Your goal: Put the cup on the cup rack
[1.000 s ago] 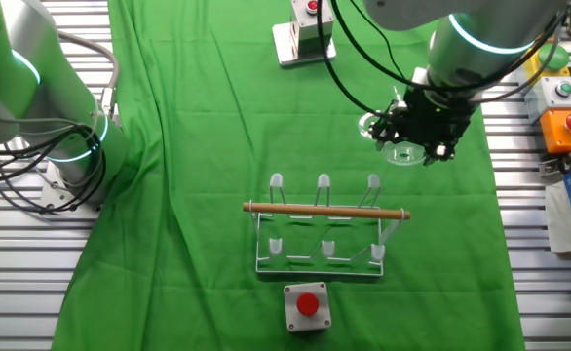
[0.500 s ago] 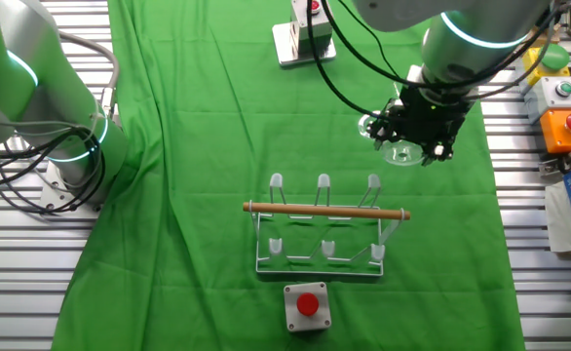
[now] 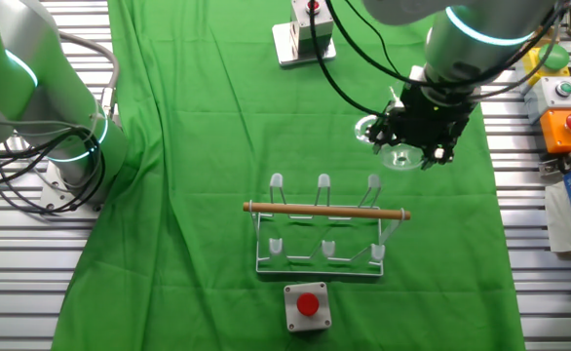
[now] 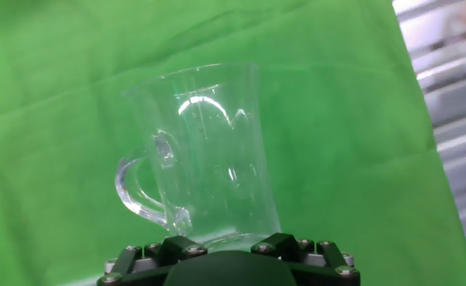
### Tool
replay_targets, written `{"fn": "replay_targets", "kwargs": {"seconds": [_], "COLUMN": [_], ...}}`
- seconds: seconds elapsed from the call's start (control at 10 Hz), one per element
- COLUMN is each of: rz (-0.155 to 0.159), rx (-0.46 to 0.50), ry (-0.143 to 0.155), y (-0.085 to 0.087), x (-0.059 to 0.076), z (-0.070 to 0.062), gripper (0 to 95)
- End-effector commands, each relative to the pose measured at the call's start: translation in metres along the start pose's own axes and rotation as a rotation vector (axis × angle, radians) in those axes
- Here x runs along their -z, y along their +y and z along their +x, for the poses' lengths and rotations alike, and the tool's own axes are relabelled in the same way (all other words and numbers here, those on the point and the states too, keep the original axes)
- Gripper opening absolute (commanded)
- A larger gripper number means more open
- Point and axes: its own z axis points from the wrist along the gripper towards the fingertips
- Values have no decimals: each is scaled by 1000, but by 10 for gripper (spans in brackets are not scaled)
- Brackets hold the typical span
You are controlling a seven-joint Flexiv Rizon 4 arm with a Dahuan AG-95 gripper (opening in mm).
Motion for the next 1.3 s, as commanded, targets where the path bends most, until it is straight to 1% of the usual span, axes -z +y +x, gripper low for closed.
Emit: {"fn": "replay_targets", "kwargs": {"seconds": [0.1,0.2,0.3,0.4,0.5,0.6,0.7,1.0,1.3], "rz": [5,0,-3,-3,-3,-1,1,4,18], "rx": [-20,-26,-26,-24,-24,-21,-14,-2,-39], "ry": [21,35,45,60,72,74,77,73,61], "y": [0,2,3,6,8,11,12,13,13], "x": [33,53,67,77,83,85,85,84,83], "z": [32,47,56,63,69,73,75,75,75], "gripper": [0,0,0,0,0,0,0,0,0]}}
